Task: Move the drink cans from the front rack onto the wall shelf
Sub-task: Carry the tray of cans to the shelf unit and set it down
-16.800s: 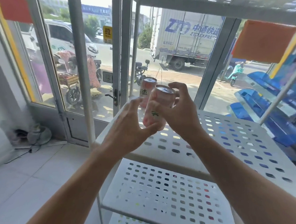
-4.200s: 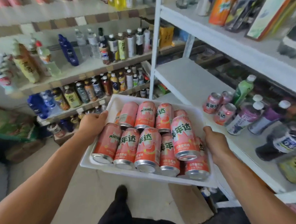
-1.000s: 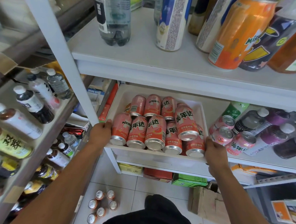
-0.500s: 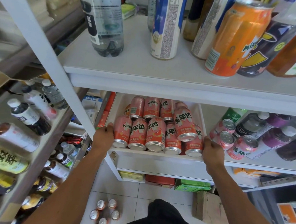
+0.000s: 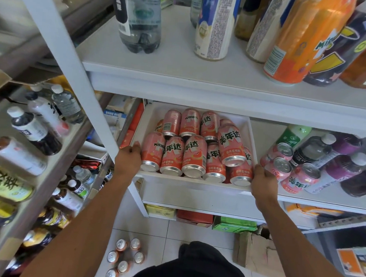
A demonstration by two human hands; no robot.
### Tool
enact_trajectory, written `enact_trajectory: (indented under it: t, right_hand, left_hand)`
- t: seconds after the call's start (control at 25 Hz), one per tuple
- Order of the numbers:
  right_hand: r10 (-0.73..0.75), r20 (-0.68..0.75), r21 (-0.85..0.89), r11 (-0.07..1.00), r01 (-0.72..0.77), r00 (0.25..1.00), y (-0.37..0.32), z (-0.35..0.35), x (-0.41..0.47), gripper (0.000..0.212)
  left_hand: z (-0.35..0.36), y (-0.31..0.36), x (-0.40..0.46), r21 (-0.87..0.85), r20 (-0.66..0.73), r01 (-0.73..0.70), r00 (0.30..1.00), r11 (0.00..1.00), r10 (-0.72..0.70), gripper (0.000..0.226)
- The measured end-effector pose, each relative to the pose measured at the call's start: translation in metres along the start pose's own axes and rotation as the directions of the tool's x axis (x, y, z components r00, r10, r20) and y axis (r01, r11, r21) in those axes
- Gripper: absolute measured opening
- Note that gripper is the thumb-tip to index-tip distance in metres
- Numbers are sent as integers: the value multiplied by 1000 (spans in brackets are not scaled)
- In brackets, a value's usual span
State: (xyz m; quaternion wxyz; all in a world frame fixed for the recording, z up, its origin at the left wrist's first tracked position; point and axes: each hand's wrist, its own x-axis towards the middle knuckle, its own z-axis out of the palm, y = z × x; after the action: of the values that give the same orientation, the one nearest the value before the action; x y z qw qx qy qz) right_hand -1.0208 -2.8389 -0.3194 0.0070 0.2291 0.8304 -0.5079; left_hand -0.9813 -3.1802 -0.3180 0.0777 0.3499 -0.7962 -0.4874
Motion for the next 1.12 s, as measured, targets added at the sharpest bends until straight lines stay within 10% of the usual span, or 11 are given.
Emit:
enact_trajectory:
  t: [0.48,0.76,1.12]
  right_hand:
    - [-11,70,-107,994,19,997,3,-6,-5,40]
    - [97,218,-235,971,-45,971,-8,-25,-7,28]
    - [-149,169,-637,738,223,974,-45,-31,-15,33]
  left_hand:
    - [-1,-4,-10,37,-3,-13,1000,999,13,44]
    - [-18,2,-1,352,152,-63,988,934,10,45]
    - [-31,24,-29,646,186,-447,878,619,441,22]
